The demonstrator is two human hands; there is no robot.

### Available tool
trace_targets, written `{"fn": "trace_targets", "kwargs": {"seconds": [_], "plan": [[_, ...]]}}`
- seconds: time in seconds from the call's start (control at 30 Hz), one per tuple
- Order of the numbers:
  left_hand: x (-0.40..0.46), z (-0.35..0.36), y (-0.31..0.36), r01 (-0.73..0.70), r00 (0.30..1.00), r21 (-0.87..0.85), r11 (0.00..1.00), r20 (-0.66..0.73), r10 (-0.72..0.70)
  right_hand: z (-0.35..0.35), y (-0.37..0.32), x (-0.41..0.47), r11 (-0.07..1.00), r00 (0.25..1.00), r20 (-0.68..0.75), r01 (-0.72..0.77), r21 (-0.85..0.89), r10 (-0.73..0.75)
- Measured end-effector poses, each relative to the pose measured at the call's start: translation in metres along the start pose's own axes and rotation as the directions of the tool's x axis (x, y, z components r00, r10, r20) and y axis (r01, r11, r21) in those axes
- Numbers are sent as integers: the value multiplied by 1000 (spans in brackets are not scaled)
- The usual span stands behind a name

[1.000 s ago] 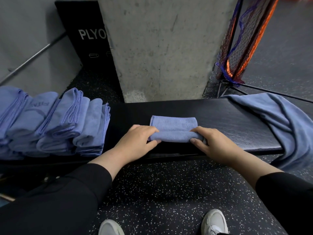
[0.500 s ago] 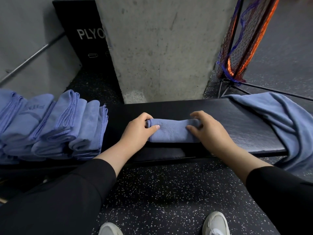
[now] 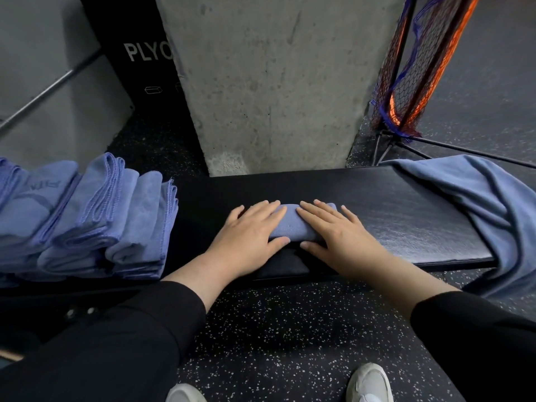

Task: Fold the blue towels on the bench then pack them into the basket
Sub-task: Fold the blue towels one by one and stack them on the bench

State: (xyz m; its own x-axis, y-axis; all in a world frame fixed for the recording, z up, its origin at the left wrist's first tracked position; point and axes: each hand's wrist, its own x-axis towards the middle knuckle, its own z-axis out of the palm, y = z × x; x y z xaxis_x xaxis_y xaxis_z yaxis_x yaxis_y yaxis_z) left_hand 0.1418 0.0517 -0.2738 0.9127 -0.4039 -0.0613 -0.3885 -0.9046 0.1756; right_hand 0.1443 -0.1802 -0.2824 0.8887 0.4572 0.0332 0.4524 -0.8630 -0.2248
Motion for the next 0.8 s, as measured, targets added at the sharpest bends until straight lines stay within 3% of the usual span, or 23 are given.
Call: {"fn": "trace_targets", "kwargs": {"seconds": [0.2,0.33,0.43,0.5,0.57,0.7,0.8], "plan": [[-6,2,-14,46,999,-25,999,30,-45,-8,29,-4,982,995,75,-70,175,58],[-1,0,-13,41,995,-44,998,-91,-45,-15,25,-4,959,991,-28,-121,257,132],[-5,-13,-11,91,980,-253,963,-149,-132,-29,15,-3,881,964,-49,-217,422,261],[-10,-25,-10,154,968,-570,807,-77,-239,-43,7,2,793,938,-100,-221,568,332],[-17,-38,-10,138,962,-771,622,-44,-268,-57,-5,7,670,906,-137,-187,718,400],[-36,-60,-7,139,956,-925,353,32,-293,-72,-32,16,399,874,-55,-163,902,482],[-51,-76,-9,137,931,-964,228,46,-362,-80,-54,24,101,865,109,-180,978,490]]}}
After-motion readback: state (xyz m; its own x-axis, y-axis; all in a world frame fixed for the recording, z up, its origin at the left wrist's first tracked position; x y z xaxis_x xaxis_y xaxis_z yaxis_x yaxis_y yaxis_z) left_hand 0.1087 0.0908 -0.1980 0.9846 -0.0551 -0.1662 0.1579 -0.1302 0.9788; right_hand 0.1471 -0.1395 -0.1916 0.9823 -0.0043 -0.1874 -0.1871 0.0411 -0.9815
